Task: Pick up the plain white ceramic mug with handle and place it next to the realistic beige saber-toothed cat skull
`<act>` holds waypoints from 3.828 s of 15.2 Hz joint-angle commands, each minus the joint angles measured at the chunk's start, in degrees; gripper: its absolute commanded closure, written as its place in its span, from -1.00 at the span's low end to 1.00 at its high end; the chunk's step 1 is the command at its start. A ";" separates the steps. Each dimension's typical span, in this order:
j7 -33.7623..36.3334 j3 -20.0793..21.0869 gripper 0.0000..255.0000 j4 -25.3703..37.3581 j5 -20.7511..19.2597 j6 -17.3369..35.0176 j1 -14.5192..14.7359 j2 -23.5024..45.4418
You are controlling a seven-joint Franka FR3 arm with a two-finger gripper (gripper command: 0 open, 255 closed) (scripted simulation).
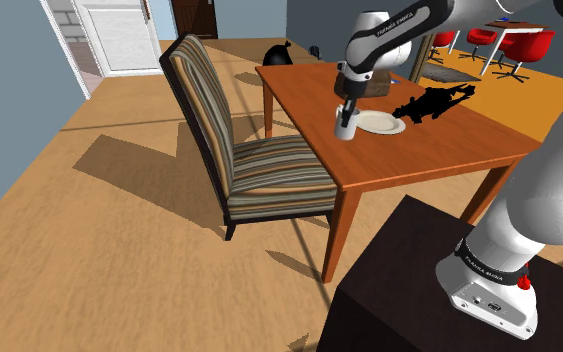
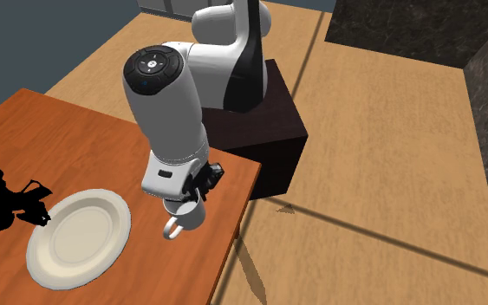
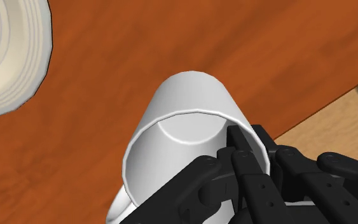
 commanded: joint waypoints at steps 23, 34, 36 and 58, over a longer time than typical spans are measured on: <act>1.75 0.45 1.00 12.63 -2.18 -18.09 0.27 -5.75; 1.81 0.57 1.00 20.95 -2.19 -26.55 0.36 -5.90; 1.78 0.57 1.00 22.65 -2.14 -28.12 0.37 -5.75; -22.23 -13.81 1.00 19.23 -5.42 -30.07 -9.97 -12.12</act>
